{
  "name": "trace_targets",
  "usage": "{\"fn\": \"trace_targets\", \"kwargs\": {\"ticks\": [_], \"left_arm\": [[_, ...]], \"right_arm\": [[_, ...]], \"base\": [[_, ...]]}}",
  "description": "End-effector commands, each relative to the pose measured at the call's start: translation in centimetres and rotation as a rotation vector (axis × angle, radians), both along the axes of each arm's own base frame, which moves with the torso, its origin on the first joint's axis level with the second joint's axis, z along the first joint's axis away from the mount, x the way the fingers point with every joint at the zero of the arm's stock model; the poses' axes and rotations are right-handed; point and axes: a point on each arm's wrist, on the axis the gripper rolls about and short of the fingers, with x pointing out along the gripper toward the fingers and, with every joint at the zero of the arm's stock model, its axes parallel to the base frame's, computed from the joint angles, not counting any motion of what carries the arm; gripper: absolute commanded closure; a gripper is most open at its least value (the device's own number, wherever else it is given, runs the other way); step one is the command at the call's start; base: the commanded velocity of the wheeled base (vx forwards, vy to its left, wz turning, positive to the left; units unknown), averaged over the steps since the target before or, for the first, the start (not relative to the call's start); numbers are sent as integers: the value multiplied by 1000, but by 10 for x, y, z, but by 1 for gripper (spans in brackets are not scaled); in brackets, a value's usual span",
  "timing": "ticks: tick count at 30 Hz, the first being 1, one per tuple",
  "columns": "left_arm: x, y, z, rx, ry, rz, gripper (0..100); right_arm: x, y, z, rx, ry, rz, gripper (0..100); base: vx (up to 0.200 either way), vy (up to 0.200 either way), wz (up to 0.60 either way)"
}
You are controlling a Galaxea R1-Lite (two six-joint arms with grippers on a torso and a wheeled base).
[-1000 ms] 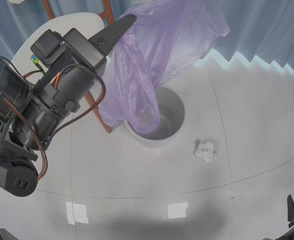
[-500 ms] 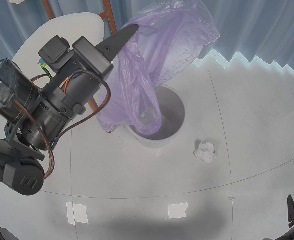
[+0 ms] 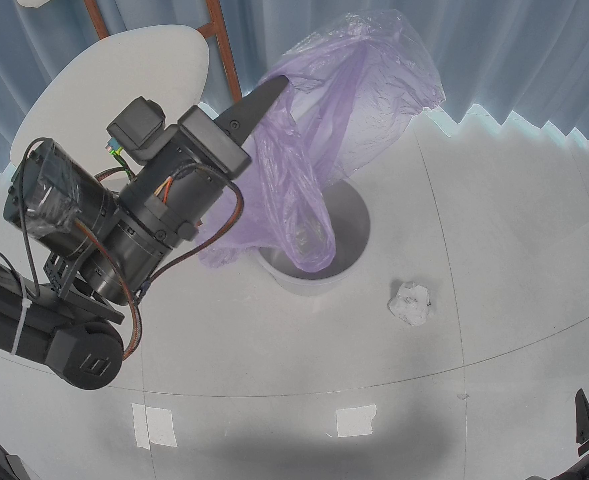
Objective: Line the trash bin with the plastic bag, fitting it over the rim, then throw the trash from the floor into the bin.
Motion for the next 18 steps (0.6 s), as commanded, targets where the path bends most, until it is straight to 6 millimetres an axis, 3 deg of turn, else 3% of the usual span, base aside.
{"fn": "trace_targets", "kwargs": {"ticks": [1,7,18], "left_arm": [[-10,-15,-5,11,12,-59,100],[-28,-29,0,2,-2,-133,100],[-17,-24,0,-15,17,-121,100]], "right_arm": [[0,0,-5,0,0,-1,0],[0,0,-5,0,0,-1,0],[0,0,-5,0,0,-1,0]], "base": [[0,0,0],[0,0,0],[0,0,0]]}}
